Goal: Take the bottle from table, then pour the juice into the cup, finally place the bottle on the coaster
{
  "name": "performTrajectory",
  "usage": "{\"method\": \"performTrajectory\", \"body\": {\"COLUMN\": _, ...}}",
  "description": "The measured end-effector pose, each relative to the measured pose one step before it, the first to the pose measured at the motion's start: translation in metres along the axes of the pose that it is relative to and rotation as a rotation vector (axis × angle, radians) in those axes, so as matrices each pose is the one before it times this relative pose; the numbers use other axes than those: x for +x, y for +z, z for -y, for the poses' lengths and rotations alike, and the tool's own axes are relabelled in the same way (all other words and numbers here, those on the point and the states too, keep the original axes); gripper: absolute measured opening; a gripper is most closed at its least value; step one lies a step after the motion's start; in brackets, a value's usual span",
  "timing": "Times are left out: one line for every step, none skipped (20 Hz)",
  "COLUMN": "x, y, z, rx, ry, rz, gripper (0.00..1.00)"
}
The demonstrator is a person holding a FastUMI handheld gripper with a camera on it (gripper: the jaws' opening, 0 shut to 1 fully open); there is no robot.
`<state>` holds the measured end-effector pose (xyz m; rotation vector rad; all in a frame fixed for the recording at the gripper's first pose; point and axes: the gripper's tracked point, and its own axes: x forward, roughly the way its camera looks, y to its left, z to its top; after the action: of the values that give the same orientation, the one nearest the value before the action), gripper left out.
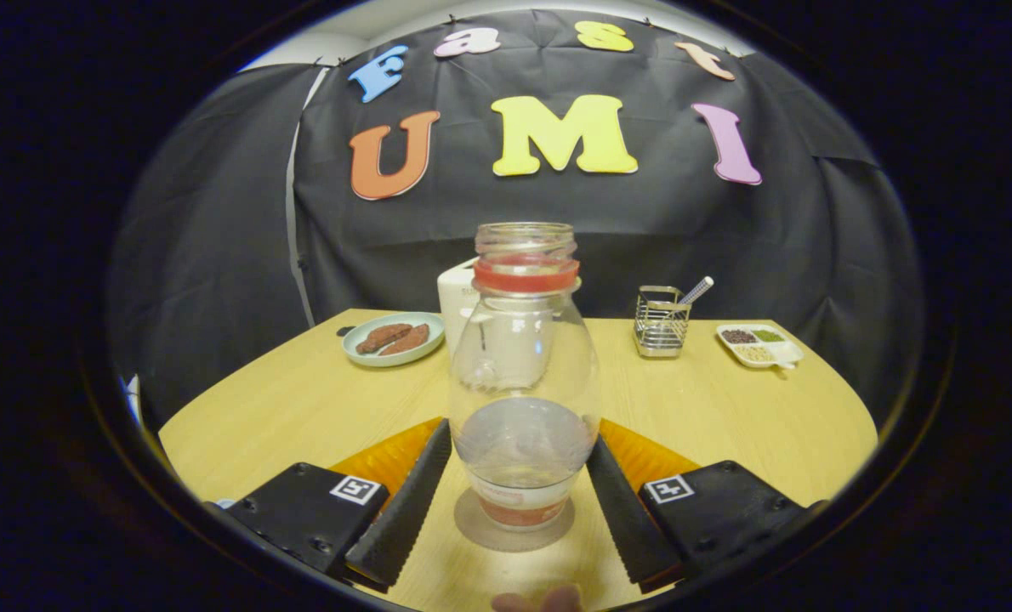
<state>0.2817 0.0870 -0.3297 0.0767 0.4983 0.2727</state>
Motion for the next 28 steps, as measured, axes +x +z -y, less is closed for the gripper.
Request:
{"method": "performTrajectory", "body": {"x": -0.00462, "y": 0.00306, "z": 0.00130, "rx": -0.00294, "ry": -0.00815, "rz": 0.00664, "gripper": 0.97}}
{"method": "performTrajectory", "body": {"x": -0.00500, "y": 0.00487, "z": 0.00042, "rx": -0.00601, "ry": -0.00465, "rz": 0.00985, "gripper": 0.97}}
{"method": "performTrajectory", "body": {"x": -0.00510, "y": 0.00504, "z": 0.00074, "rx": -0.00580, "ry": -0.00682, "rz": 0.01222, "gripper": 0.98}}
{"method": "performTrajectory", "body": {"x": -0.00565, "y": 0.00754, "z": 0.00142, "rx": -0.00131, "ry": -0.00494, "rz": 0.01484, "gripper": 0.99}}
{"method": "performTrajectory", "body": {"x": -0.00515, "y": 0.00598, "z": 0.00082, "rx": 0.00395, "ry": -0.00034, "rz": 0.01340, "gripper": 0.99}}
{"method": "performTrajectory", "body": {"x": -0.00677, "y": 0.00876, "z": 0.00053, "rx": 0.00946, "ry": 0.00290, "rz": 0.01142, "gripper": 0.99}}
{"method": "performTrajectory", "body": {"x": -0.00784, "y": 0.00918, "z": -0.00131, "rx": 0.00642, "ry": 0.00407, "rz": 0.01282, "gripper": 0.99}}
{"method": "performTrajectory", "body": {"x": -0.00804, "y": 0.00917, "z": -0.00087, "rx": 0.00008, "ry": 0.00247, "rz": 0.01377, "gripper": 0.99}}
{"method": "performTrajectory", "body": {"x": -0.01043, "y": 0.01064, "z": 0.00055, "rx": -0.00415, "ry": 0.00262, "rz": 0.01880, "gripper": 0.99}}
{"method": "performTrajectory", "body": {"x": -0.00969, "y": 0.01041, "z": -0.00095, "rx": -0.00445, "ry": 0.00186, "rz": 0.01557, "gripper": 0.99}}
{"method": "performTrajectory", "body": {"x": -0.01255, "y": 0.01312, "z": 0.00044, "rx": 0.00091, "ry": -0.00025, "rz": 0.02311, "gripper": 0.99}}
{"method": "performTrajectory", "body": {"x": -0.01409, "y": 0.01383, "z": 0.00022, "rx": -0.00195, "ry": -0.00107, "rz": 0.01455, "gripper": 0.99}}
{"method": "performTrajectory", "body": {"x": -0.01366, "y": 0.01186, "z": 0.00045, "rx": -0.00077, "ry": -0.00455, "rz": 0.02449, "gripper": 0.99}}
{"method": "performTrajectory", "body": {"x": -0.01466, "y": 0.01378, "z": 0.00515, "rx": -0.00593, "ry": -0.02087, "rz": 0.01948, "gripper": 0.99}}
{"method": "performTrajectory", "body": {"x": -0.01691, "y": 0.01851, "z": 0.00364, "rx": -0.00771, "ry": -0.01730, "rz": 0.03991, "gripper": 0.99}}
{"method": "performTrajectory", "body": {"x": -0.01212, "y": 0.01275, "z": 0.00678, "rx": -0.01287, "ry": -0.02296, "rz": 0.02157, "gripper": 0.99}}
{"method": "performTrajectory", "body": {"x": -0.01131, "y": 0.01303, "z": 0.00282, "rx": -0.00511, "ry": -0.01400, "rz": 0.02505, "gripper": 1.00}}
{"method": "performTrajectory", "body": {"x": -0.01230, "y": 0.01242, "z": 0.00378, "rx": -0.00343, "ry": -0.01746, "rz": 0.01700, "gripper": 1.00}}
{"method": "performTrajectory", "body": {"x": -0.01341, "y": 0.01116, "z": 0.00510, "rx": -0.00151, "ry": -0.01609, "rz": 0.00793, "gripper": 1.00}}
{"method": "performTrajectory", "body": {"x": -0.01199, "y": 0.00993, "z": 0.00489, "rx": -0.00178, "ry": -0.01434, "rz": 0.01195, "gripper": 1.00}}
{"method": "performTrajectory", "body": {"x": -0.01018, "y": 0.00804, "z": 0.00270, "rx": -0.01120, "ry": -0.01062, "rz": 0.00181, "gripper": 1.00}}
{"method": "performTrajectory", "body": {"x": -0.01055, "y": 0.00637, "z": 0.00480, "rx": -0.01153, "ry": -0.01165, "rz": 0.00014, "gripper": 1.00}}
{"method": "performTrajectory", "body": {"x": -0.01100, "y": 0.00351, "z": 0.00304, "rx": -0.01561, "ry": -0.01073, "rz": -0.00989, "gripper": 1.00}}
{"method": "performTrajectory", "body": {"x": -0.01026, "y": 0.00295, "z": 0.00017, "rx": -0.00544, "ry": 0.00364, "rz": 0.00004, "gripper": 1.00}}
{"method": "performTrajectory", "body": {"x": -0.01159, "y": 0.00199, "z": -0.00076, "rx": -0.00697, "ry": 0.00237, "rz": -0.00558, "gripper": 1.00}}
{"method": "performTrajectory", "body": {"x": -0.01083, "y": 0.00229, "z": 0.00101, "rx": -0.00096, "ry": -0.00634, "rz": 0.00554, "gripper": 1.00}}
{"method": "performTrajectory", "body": {"x": -0.00818, "y": -0.00080, "z": 0.00205, "rx": -0.00547, "ry": -0.00904, "rz": -0.00117, "gripper": 1.00}}
{"method": "performTrajectory", "body": {"x": -0.00830, "y": -0.00325, "z": 0.00141, "rx": -0.00722, "ry": -0.00887, "rz": -0.00644, "gripper": 1.00}}
